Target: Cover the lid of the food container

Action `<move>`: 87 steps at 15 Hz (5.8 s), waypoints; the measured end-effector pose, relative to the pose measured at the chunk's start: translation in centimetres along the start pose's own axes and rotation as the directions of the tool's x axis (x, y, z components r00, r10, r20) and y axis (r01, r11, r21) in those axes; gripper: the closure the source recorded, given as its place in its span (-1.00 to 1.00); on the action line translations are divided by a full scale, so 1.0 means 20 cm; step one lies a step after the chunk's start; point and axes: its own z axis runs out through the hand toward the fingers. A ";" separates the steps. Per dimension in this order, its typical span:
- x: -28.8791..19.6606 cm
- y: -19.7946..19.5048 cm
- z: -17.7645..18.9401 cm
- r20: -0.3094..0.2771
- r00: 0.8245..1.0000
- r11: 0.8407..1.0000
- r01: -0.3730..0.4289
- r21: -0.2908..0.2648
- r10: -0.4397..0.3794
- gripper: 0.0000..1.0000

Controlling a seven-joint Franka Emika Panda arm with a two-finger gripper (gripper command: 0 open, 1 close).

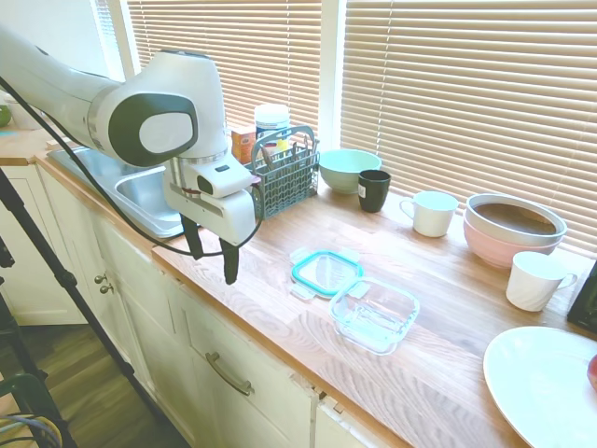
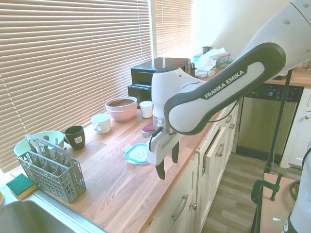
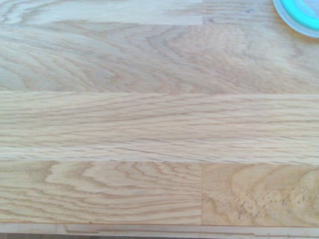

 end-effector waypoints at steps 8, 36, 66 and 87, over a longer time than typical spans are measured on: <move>0.07 -0.01 -0.06 -0.088 0.996 0.999 0.001 -0.037 -0.004 -1.00; 0.40 -0.74 0.26 -0.448 0.894 0.951 -0.162 -0.262 0.029 -1.00; 0.56 -0.74 0.37 -0.486 0.874 0.913 -0.206 -0.351 0.011 -1.00; 0.55 -0.78 0.45 -0.475 0.878 0.891 -0.170 -0.422 -0.057 1.00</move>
